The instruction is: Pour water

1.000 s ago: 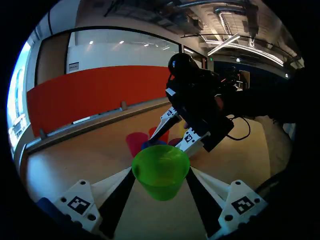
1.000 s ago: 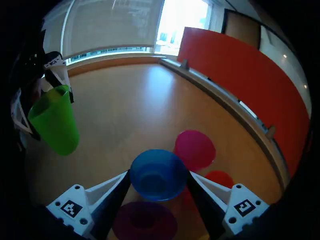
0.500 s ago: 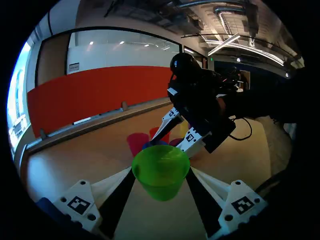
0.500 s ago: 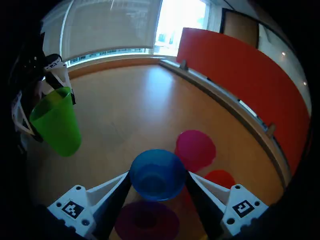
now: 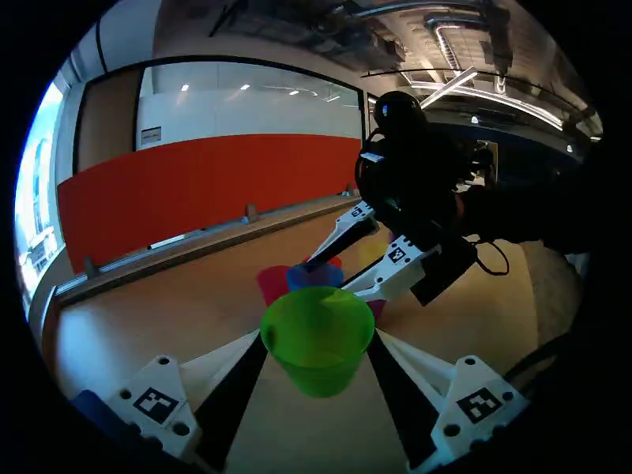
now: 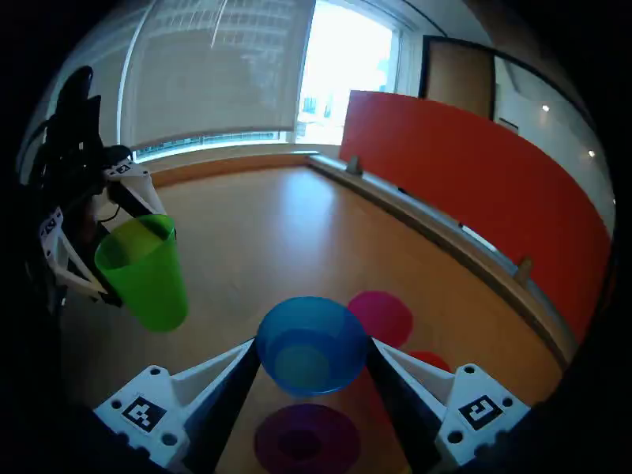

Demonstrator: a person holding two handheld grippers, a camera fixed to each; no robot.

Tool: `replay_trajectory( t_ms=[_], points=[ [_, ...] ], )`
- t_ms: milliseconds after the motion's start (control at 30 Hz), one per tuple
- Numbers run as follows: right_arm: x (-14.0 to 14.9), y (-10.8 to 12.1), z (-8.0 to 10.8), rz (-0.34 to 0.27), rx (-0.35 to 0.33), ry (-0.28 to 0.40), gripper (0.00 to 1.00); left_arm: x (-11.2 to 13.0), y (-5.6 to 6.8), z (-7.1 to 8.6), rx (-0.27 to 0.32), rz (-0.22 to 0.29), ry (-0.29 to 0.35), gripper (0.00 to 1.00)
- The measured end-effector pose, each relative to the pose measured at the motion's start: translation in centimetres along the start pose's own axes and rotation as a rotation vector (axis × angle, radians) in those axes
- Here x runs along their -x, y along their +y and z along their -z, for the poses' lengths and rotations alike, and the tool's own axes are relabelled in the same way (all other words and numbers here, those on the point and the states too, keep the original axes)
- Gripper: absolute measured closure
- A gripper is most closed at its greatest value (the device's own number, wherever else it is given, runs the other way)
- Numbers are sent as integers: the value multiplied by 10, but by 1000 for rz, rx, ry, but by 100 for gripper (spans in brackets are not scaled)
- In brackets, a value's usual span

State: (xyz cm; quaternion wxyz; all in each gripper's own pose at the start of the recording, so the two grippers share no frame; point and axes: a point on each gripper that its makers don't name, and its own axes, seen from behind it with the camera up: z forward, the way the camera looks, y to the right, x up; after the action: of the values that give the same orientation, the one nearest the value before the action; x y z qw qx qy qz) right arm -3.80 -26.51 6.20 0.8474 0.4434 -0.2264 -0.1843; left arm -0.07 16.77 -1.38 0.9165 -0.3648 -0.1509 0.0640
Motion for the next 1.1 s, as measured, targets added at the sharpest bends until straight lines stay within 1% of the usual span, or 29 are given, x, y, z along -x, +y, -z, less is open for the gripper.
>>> replay_trajectory(
  t_ms=[300, 500, 800, 1100],
  points=[
    [-28, -7, 22, -41, 30, 140, 6, -5, 3, 4, -19, -9, 11, 14],
    [-50, -14, 37, -66, 47, 249, 6, -13, 6, 6, -27, 0, 28, 14],
    [-69, -22, 49, -82, 79, 359, 6, -21, 11, 7, -36, 7, 44, 14],
    [-92, -28, 64, -82, 120, 474, 6, -27, 12, 8, -47, 17, 56, 14]
  ],
)
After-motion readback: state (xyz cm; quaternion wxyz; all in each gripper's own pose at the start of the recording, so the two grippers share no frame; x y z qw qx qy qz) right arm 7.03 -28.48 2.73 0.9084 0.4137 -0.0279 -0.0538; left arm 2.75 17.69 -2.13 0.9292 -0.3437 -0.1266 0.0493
